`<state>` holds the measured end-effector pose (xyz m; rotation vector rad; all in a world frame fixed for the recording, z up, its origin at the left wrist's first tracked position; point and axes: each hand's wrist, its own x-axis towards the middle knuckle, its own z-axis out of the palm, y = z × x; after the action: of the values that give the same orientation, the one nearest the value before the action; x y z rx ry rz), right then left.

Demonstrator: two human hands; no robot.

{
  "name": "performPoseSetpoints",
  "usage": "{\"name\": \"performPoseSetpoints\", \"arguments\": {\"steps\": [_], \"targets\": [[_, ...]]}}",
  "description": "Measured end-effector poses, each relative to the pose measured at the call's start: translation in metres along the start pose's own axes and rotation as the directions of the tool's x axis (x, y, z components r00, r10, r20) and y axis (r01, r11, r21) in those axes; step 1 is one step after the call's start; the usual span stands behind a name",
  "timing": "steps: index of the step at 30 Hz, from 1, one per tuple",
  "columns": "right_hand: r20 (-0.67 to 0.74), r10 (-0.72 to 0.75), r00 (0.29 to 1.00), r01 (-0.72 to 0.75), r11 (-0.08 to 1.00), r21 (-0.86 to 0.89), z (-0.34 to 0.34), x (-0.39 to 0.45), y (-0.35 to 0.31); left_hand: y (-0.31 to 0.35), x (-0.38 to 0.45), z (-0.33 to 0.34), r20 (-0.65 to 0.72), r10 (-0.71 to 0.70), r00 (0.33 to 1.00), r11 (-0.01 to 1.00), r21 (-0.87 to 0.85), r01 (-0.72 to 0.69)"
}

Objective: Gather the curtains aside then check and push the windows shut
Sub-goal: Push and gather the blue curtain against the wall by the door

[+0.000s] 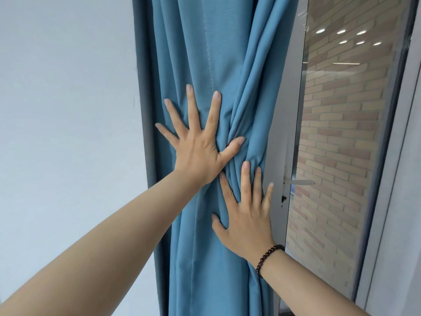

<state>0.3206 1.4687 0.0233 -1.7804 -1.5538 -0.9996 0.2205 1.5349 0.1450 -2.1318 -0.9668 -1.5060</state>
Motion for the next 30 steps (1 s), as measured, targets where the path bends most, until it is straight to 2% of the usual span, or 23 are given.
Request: {"name": "performPoseSetpoints", "arguments": {"steps": [9,19,30], "targets": [[-0.010,-0.052,0.999,0.053,0.991,0.120,0.030,0.027,0.014,-0.016,0.026,0.031,0.043,-0.036,0.998,0.999,-0.029,0.037],[0.035,-0.069,0.997,0.066,0.994,0.088,0.057,0.045,0.030,-0.018,0.051,0.066,0.107,-0.099,0.989,0.995,0.041,0.095],[0.153,-0.136,0.979,0.107,0.977,0.186,0.107,0.039,0.038,-0.034,0.065,0.092,0.184,-0.277,0.943,0.946,0.224,0.234]]}}
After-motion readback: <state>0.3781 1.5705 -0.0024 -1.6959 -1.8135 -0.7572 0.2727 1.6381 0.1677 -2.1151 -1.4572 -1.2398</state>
